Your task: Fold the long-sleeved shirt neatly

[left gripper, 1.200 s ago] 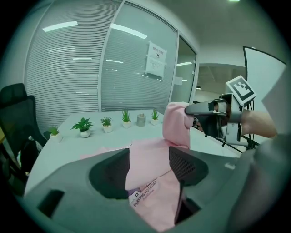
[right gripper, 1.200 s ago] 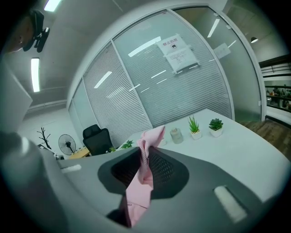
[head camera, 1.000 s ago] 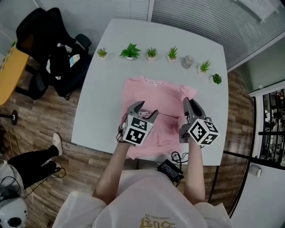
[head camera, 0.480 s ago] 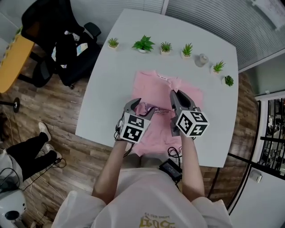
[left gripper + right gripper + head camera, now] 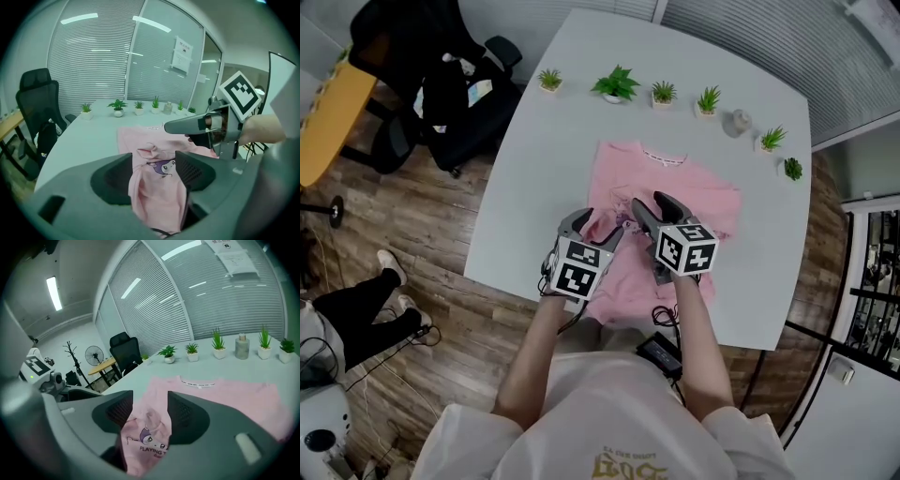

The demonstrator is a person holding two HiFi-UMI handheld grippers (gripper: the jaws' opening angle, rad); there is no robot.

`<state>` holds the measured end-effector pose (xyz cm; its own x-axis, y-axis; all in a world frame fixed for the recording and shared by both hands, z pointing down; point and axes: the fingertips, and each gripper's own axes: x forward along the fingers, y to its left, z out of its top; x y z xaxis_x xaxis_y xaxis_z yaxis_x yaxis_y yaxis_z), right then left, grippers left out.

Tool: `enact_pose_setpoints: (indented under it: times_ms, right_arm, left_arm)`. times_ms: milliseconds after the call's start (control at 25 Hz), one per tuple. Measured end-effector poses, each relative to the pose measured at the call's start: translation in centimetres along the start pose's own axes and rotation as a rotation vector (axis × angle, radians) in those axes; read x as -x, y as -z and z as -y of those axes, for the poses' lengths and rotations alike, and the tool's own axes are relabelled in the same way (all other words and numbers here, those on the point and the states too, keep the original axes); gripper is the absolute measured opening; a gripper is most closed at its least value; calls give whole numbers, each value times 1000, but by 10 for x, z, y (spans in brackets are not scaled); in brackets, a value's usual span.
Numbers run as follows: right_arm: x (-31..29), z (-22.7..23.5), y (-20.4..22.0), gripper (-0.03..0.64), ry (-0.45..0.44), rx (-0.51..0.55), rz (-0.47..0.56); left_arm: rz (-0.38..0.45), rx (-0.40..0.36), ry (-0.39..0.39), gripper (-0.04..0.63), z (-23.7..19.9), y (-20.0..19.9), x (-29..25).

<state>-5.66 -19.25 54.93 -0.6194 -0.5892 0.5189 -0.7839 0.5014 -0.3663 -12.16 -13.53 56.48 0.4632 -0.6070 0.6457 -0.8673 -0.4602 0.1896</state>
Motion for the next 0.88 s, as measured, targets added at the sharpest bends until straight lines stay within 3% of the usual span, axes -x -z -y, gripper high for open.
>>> enact_pose_setpoints:
  times_ms: [560, 880]
  right_arm:
    - [98, 8, 1, 244, 146, 34, 93]
    - [161, 21, 38, 245, 210, -5, 114]
  left_arm:
    - [51, -46, 41, 295, 25, -5, 37]
    - [17, -46, 22, 295, 45, 31, 55]
